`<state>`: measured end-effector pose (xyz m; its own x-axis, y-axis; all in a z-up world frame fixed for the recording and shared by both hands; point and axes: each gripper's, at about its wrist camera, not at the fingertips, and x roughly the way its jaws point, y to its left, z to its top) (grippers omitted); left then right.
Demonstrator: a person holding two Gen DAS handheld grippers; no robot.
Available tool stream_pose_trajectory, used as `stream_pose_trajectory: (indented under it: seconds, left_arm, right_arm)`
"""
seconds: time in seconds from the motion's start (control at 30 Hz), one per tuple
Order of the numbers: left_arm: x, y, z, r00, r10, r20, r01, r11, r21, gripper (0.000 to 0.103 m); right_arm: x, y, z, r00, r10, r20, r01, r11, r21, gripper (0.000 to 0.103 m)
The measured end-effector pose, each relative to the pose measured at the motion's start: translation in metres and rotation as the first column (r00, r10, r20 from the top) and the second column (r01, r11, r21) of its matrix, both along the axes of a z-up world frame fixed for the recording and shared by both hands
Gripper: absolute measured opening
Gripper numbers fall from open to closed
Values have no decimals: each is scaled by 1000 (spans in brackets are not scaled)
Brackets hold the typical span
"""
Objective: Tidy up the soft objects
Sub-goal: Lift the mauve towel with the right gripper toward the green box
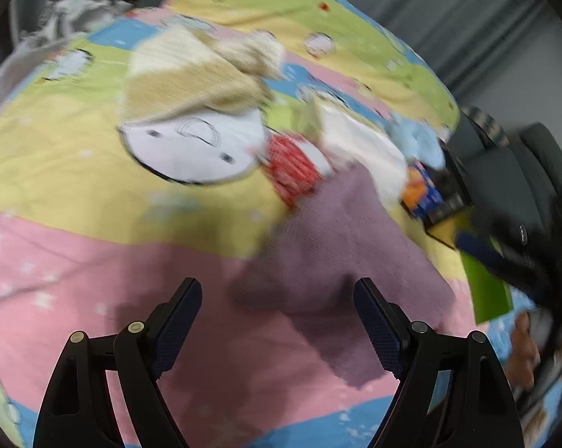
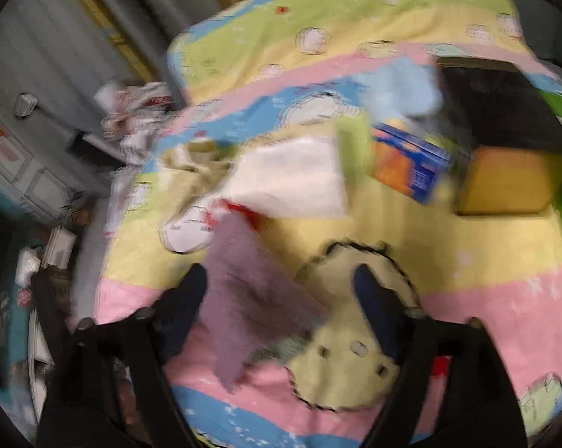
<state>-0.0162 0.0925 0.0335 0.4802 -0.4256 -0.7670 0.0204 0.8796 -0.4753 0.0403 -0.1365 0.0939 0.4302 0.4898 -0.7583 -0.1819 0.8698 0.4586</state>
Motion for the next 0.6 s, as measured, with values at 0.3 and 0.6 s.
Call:
stream_pose_trajectory:
  seconds: [0.3, 0.6]
  left_arm:
    - [0, -28, -7, 999, -29, 28, 29, 999, 21, 84]
    - [-9, -39, 14, 986, -41, 159, 49, 998, -45, 28]
  right_arm:
    - [55, 54, -53, 978, 153, -143, -153, 988, 13, 57]
    - [28, 41, -17, 991, 134, 22, -133, 991, -9, 7]
